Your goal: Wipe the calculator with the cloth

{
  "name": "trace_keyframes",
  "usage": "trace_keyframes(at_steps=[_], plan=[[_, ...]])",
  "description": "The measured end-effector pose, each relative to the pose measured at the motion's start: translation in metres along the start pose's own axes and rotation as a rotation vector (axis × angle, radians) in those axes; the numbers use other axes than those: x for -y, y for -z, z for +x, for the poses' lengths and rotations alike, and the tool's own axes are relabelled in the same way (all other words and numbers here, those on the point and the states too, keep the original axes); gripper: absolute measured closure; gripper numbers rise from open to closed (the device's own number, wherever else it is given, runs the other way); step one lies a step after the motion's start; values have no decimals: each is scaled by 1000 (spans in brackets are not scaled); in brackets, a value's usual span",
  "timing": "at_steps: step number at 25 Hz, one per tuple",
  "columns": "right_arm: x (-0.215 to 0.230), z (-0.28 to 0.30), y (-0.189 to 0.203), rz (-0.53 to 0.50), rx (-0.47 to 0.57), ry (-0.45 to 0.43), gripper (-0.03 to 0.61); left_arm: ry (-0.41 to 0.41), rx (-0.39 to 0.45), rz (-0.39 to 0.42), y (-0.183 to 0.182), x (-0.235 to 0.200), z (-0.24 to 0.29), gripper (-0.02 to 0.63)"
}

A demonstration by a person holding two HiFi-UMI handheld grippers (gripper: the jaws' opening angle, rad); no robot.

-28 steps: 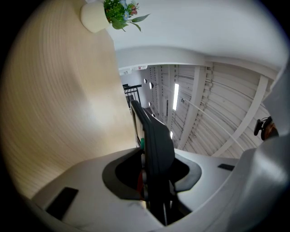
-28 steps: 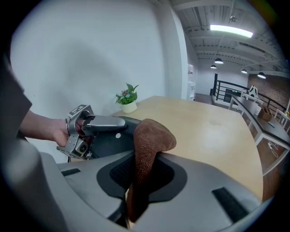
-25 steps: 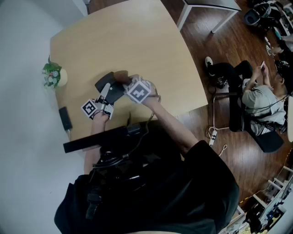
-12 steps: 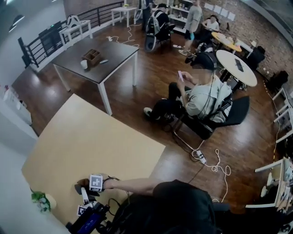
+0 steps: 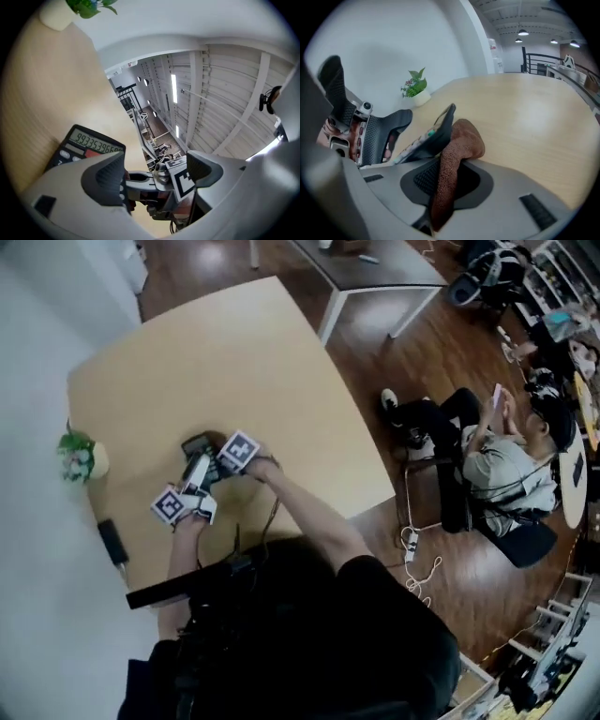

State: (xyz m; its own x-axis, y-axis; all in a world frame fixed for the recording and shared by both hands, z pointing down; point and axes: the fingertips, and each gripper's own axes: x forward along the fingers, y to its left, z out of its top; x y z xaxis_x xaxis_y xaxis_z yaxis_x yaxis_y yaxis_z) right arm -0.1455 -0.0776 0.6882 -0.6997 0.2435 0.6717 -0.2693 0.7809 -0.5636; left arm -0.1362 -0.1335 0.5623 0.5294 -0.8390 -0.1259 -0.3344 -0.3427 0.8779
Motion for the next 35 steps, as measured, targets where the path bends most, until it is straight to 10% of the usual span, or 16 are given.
trace_keyframes(at_steps=[3, 12, 19, 23, 25, 28, 30, 35], plan=[[82, -33, -18, -45, 59, 256, 517, -38, 67, -61, -15, -18, -29, 212], [85, -37, -13, 125, 208, 231, 517, -112, 697, -548, -71, -123, -184, 268], [84, -28, -43, -32, 175, 308, 517, -4, 710, -532, -68, -127, -185, 363], [90, -50, -28, 51, 205, 360, 517, 63, 573, -447, -60, -105, -180, 395], [74, -74, -18, 252, 333, 256, 517, 115, 548, -434, -59, -95, -185, 561], [16, -118, -22, 621, 627, -127, 518, 108, 502, -399, -58, -91, -195, 575], [-24, -147, -32, 636, 732, -283, 518, 131, 476, -385, -60, -84, -189, 575], [-90, -173, -22, 577, 804, -336, 518, 239, 397, -320, -52, -15, -179, 584]])
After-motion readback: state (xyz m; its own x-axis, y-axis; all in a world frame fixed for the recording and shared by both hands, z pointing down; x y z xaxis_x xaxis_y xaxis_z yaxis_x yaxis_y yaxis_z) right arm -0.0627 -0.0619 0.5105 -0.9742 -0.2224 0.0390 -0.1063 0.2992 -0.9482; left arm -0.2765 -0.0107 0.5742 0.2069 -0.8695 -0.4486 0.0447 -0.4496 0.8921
